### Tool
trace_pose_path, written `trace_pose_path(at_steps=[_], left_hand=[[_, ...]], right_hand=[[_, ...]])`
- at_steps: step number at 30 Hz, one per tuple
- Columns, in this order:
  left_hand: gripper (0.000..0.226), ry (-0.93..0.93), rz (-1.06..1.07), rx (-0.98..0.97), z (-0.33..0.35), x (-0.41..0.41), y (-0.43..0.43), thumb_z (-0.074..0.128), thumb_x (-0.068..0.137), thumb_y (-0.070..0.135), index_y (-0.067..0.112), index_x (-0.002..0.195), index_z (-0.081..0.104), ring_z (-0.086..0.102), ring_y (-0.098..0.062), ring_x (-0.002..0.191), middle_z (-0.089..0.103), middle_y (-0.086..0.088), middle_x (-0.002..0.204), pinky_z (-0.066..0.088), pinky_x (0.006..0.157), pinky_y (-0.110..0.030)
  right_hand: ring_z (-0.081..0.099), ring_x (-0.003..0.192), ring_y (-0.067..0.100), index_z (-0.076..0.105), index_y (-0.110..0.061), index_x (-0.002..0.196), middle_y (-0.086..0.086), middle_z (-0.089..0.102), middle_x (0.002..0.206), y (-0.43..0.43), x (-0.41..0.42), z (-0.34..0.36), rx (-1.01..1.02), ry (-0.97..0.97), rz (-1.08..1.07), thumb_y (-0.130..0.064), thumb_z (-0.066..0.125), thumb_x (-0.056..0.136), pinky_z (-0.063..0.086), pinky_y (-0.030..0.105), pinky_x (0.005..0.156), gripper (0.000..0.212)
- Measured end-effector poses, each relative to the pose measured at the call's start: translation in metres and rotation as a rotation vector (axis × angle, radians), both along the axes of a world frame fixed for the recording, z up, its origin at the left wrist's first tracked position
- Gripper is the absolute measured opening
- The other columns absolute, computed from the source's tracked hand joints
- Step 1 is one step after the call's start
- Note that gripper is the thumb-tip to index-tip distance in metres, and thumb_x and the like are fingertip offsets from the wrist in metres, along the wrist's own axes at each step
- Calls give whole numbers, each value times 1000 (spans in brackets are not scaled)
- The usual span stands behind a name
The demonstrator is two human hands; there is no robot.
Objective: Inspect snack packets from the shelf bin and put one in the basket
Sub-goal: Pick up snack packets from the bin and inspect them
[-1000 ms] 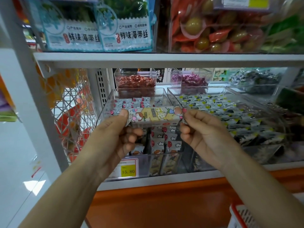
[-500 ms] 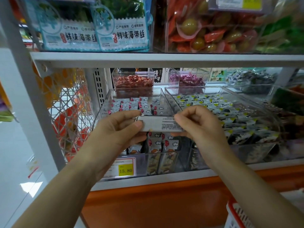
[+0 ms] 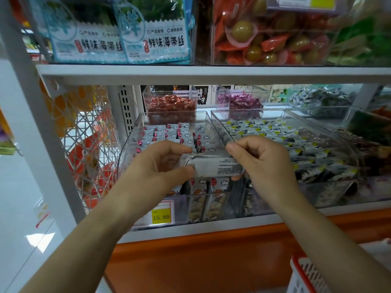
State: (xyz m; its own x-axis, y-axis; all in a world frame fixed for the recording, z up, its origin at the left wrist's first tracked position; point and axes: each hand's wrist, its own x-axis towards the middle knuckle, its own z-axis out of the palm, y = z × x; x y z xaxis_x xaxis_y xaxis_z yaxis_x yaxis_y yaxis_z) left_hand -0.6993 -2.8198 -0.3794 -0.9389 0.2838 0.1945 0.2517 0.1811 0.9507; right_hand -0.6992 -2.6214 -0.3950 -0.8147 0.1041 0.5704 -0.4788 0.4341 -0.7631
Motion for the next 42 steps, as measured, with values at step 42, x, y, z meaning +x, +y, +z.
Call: trace_pose_path(at_steps=[42], left_hand=[[5,513,179,-947,-18,-27,-22,66,83,30,30,82,71,37,-21,122,54,10,129,31,102,-39]], right_hand=[[68,82,11,56,-29,97,7,64,102,-5,-6,-3,-247,-123,105,-29,73,71,55,19,61,31]])
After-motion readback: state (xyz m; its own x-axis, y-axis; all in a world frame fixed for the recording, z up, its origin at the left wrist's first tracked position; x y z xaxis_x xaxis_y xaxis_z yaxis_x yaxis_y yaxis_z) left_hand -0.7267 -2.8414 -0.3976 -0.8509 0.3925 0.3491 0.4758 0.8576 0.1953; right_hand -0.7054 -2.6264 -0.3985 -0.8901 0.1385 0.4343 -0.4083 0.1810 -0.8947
